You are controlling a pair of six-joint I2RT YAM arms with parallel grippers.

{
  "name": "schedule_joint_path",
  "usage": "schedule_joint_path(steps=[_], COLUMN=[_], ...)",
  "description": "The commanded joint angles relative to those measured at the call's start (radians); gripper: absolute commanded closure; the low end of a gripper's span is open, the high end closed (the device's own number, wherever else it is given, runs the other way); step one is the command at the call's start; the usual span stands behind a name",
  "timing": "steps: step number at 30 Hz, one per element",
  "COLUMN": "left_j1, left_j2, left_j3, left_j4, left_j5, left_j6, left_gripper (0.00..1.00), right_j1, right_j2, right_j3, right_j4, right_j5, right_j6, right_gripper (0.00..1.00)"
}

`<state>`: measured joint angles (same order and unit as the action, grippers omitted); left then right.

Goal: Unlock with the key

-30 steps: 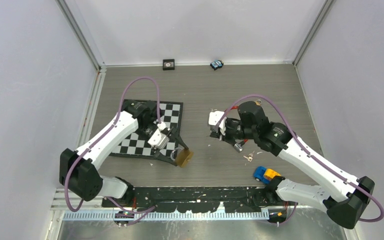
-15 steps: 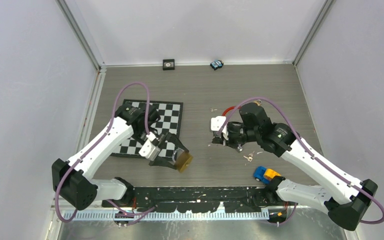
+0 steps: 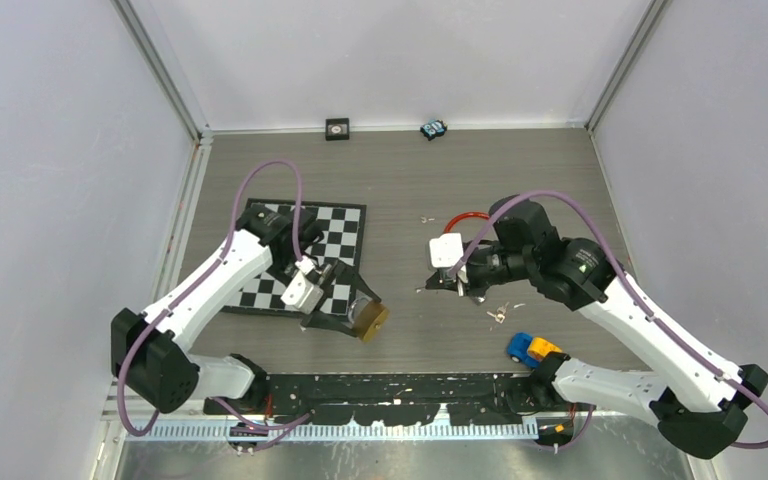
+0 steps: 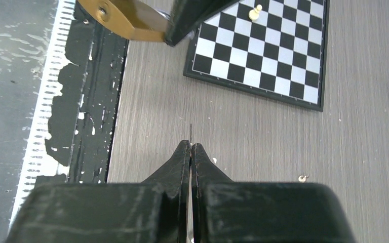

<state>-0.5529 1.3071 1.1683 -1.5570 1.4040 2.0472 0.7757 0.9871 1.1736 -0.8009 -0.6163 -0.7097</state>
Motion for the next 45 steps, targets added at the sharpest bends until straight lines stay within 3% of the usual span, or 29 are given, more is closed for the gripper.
schedule_joint_path(steps=[1,6,15,27,34,45], left_j1=[0.016,0.026,0.05,0.077,0.098,0.1], left_j2=[0.016,0.045,0.067,0.095,0.124,0.1], left_j3=[0.008,0.003,-0.034,-0.039,-0.016,-0.034], left_j4=[-0.186,-0.16,0.001,0.077,0.08,0.204], left_j5=[0.159,0.176,0.232,0.272,0.302,0.306], left_j6=[0.1,0.054,-0.167,-0.259,-0.297,-0.491], left_gripper=[1.0,1.0,1.0,1.0,1.0,1.0], right_j1=[0.035,0.088,0.159,0.314,0.377,0.451], right_j2=[0.027,0.076,0.188,0.313,0.347,0.392], right_j3=[0.089,0.171,0.335,0.469,0.497,0.482], right_j4=[-0.067,-0.105,-0.214,-0.303,-0.318,-0.291], right_j5=[-0.036,-0.001,0.041,0.131,0.222,0.378], right_j6=[-0.038,-0.046,-0.082,-0.153,-0.184,-0.226], right_gripper=[0.99,0.99,0.99,0.99,0.99,0.99])
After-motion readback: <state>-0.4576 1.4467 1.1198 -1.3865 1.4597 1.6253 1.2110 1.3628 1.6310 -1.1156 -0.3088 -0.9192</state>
